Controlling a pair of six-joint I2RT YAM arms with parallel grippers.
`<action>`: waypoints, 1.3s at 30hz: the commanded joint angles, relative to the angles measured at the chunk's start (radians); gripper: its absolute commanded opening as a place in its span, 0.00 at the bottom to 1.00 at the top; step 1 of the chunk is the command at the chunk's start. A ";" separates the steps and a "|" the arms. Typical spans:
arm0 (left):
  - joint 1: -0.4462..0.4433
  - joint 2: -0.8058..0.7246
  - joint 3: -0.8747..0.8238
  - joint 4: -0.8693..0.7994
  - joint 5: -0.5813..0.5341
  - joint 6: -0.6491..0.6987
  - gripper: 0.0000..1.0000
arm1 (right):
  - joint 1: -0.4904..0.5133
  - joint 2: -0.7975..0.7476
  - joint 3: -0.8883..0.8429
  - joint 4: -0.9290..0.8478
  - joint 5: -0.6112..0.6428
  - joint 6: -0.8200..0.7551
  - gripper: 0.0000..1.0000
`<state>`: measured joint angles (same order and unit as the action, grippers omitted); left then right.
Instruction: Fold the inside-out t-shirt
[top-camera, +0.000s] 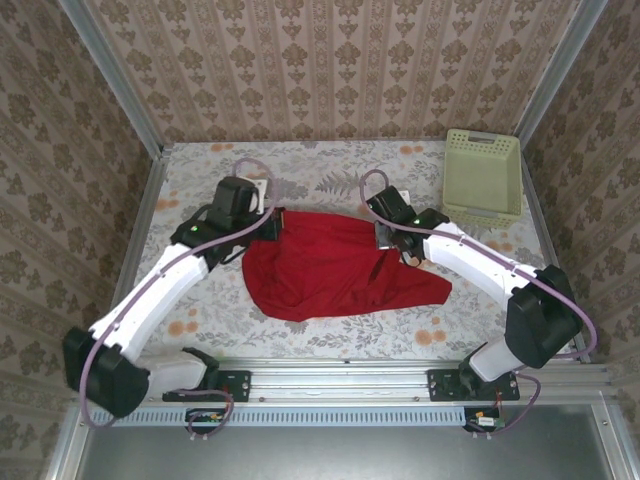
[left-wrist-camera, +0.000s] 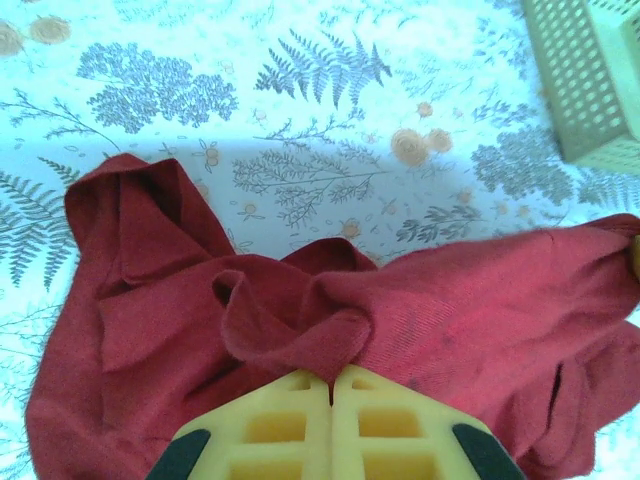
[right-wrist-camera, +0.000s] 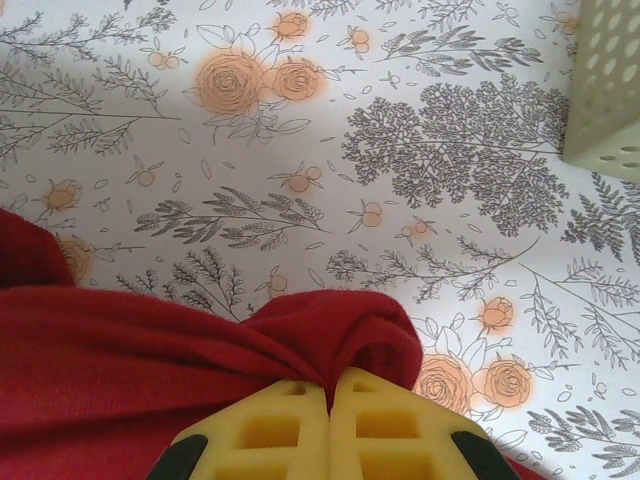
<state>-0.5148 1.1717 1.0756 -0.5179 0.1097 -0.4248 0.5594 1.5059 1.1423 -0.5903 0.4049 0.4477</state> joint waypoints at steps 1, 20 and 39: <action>0.053 -0.052 -0.059 -0.072 0.074 -0.011 0.00 | -0.012 -0.022 0.018 -0.047 0.030 0.003 0.00; 0.199 -0.206 0.231 -0.184 0.140 0.038 0.00 | -0.008 -0.236 0.211 -0.110 -0.108 -0.070 0.00; -0.067 -0.075 0.225 -0.126 0.064 0.157 0.00 | 0.106 -0.251 0.261 -0.119 -0.054 -0.142 0.00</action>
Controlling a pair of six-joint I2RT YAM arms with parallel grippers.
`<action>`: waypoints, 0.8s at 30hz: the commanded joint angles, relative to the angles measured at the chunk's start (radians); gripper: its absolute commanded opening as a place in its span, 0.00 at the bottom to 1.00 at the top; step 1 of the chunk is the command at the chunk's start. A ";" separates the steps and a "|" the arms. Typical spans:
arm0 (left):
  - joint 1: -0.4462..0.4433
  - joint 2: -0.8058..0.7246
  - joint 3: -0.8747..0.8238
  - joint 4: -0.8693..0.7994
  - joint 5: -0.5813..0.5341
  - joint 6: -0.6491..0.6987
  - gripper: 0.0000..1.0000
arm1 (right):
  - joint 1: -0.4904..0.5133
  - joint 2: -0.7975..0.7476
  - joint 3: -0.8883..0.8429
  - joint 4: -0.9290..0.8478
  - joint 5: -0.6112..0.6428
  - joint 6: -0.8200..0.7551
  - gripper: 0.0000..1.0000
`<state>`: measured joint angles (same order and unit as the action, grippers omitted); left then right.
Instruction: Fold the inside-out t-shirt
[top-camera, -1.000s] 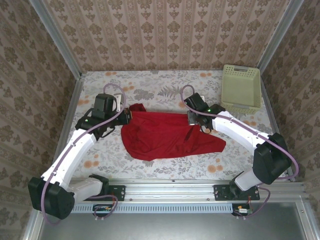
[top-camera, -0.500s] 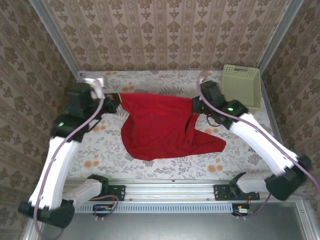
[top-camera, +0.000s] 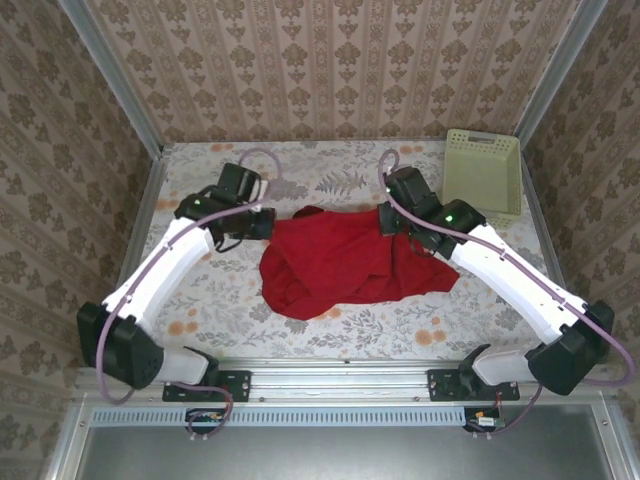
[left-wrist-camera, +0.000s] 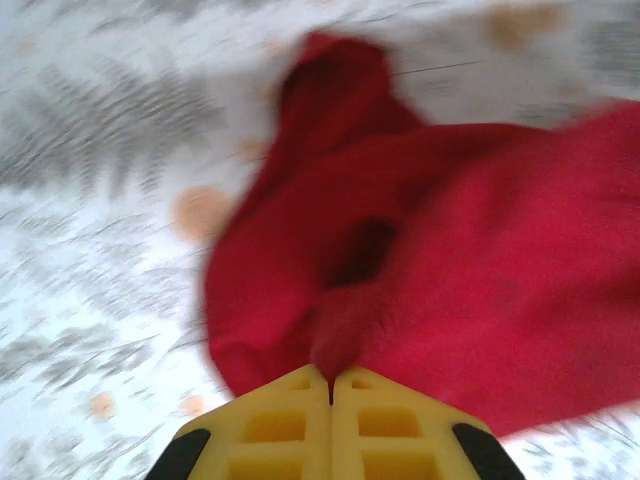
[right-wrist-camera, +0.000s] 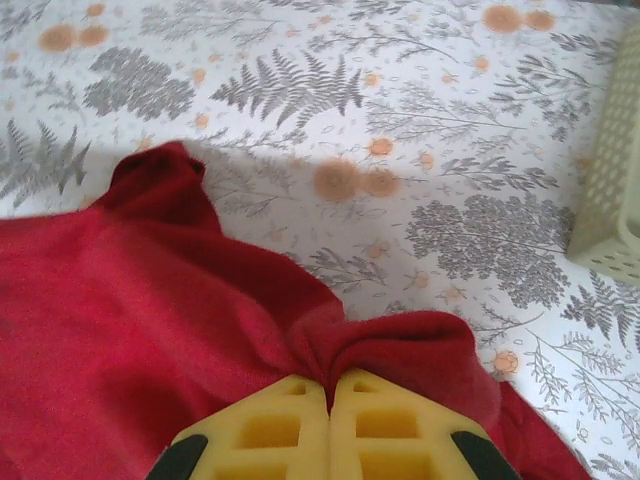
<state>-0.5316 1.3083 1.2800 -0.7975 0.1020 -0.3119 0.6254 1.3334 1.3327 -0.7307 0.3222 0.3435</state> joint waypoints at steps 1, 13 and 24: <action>-0.045 -0.244 -0.024 0.209 0.079 0.020 0.00 | 0.055 -0.098 0.073 0.041 0.021 -0.046 0.00; 0.007 -0.034 -0.036 0.057 -0.098 -0.047 0.00 | 0.039 -0.028 -0.009 0.018 0.091 0.024 0.00; 0.050 -0.401 -0.021 0.113 -0.317 -0.040 0.00 | 0.042 -0.093 0.072 0.029 0.019 -0.009 0.00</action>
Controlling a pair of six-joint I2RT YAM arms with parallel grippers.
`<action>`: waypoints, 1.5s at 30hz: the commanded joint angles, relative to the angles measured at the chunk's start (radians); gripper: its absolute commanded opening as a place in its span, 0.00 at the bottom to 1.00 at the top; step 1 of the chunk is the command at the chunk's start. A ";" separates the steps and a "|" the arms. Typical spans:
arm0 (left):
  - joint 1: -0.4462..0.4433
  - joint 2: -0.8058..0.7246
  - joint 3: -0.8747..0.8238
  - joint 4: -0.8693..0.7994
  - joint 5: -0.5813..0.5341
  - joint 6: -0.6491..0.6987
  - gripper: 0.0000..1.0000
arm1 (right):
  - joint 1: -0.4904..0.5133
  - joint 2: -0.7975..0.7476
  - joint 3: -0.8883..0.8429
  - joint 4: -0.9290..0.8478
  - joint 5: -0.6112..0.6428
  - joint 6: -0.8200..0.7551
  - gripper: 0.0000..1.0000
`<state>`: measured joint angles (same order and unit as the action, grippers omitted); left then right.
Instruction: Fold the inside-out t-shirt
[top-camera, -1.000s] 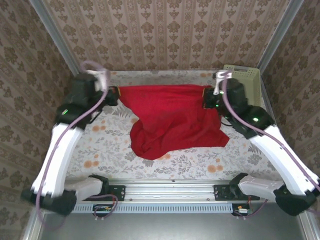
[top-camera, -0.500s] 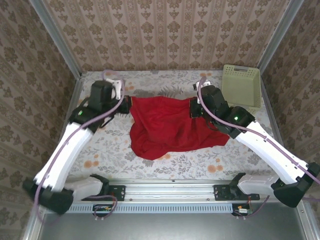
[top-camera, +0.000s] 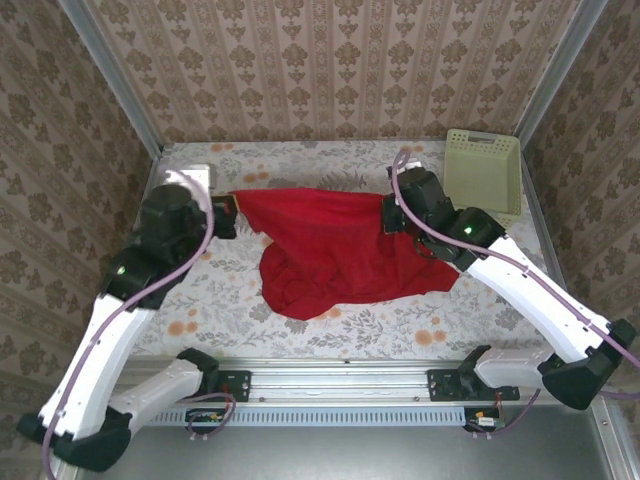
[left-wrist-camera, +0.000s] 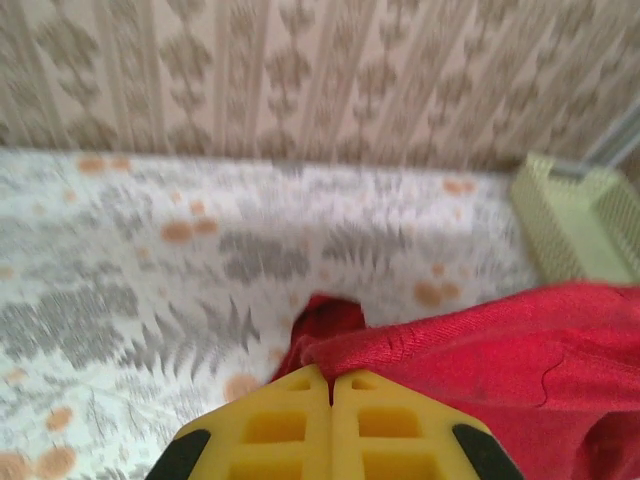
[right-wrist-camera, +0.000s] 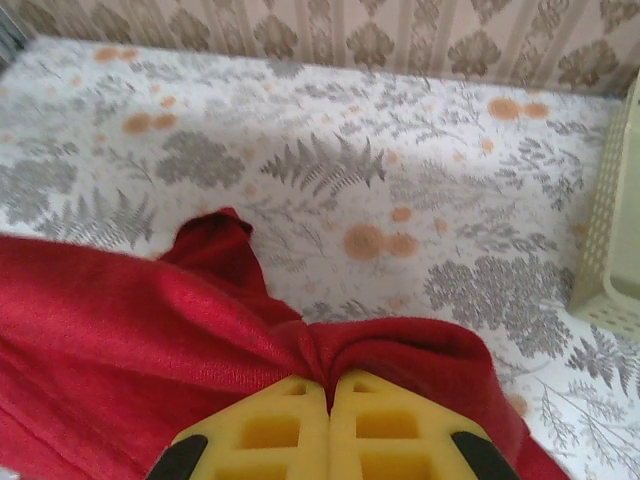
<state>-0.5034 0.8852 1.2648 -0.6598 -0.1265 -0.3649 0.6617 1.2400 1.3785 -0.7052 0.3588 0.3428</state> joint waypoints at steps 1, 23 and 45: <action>0.040 0.027 0.013 -0.042 -0.086 0.011 0.00 | 0.006 0.007 0.030 0.008 -0.022 -0.008 0.00; 0.249 0.203 0.096 -0.156 0.054 -0.061 0.00 | -0.020 0.337 0.194 0.024 -0.106 -0.044 0.00; 0.704 0.579 1.067 -0.430 0.333 -0.062 0.00 | 0.024 1.063 1.714 -0.328 -0.355 -0.084 0.00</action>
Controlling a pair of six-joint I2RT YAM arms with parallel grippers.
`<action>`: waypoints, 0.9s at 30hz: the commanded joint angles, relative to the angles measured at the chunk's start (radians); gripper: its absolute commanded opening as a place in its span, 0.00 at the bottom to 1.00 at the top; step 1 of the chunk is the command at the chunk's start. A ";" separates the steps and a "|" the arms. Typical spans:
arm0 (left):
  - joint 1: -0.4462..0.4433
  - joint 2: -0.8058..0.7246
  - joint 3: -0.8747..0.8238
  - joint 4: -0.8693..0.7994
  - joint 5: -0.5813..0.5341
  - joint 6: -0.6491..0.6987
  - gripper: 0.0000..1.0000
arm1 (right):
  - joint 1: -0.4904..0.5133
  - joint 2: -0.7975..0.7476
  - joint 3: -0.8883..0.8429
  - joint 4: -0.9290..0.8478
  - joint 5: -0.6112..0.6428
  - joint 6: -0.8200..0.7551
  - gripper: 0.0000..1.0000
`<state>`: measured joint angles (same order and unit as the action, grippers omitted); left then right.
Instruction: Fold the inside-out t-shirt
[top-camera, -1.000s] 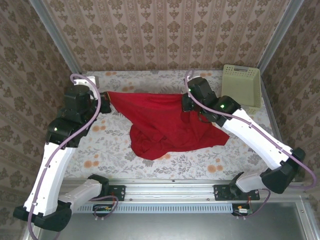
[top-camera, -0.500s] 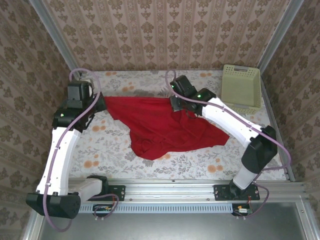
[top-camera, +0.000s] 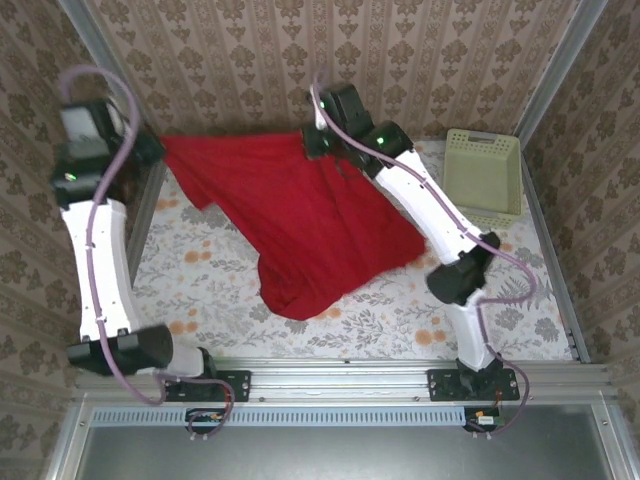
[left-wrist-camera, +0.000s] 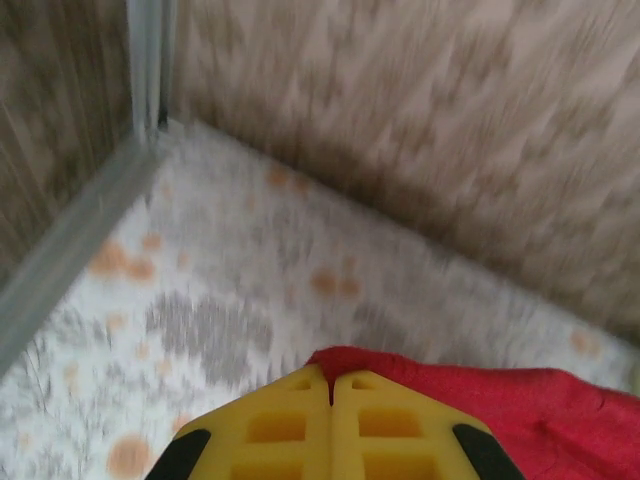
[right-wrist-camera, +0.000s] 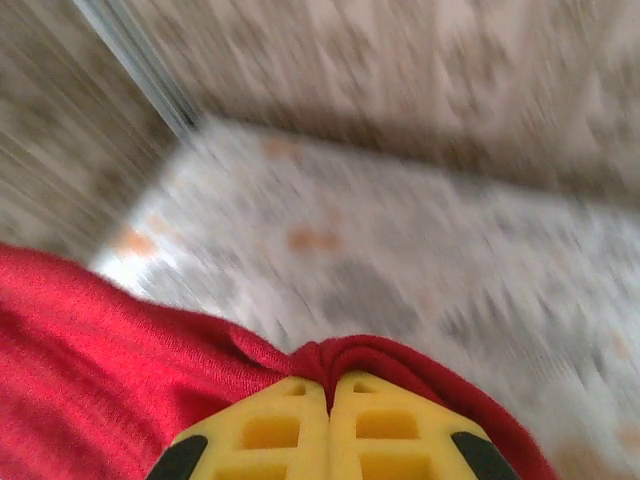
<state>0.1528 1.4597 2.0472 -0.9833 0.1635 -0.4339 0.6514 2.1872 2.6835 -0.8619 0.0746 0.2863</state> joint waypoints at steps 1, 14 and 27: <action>0.054 0.030 0.416 -0.146 0.041 0.028 0.00 | 0.036 0.138 0.481 -0.164 -0.085 -0.016 0.00; -0.210 -0.395 -0.174 0.272 0.252 0.013 0.00 | -0.034 -0.377 -0.459 0.182 0.029 -0.027 0.00; -1.093 -0.227 -0.980 0.744 -0.114 -0.119 0.00 | -0.272 -0.635 -1.354 0.442 -0.051 0.035 0.00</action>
<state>-0.8608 1.1946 1.1038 -0.4477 0.1165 -0.4744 0.3908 1.5959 1.3884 -0.5091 0.0441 0.3000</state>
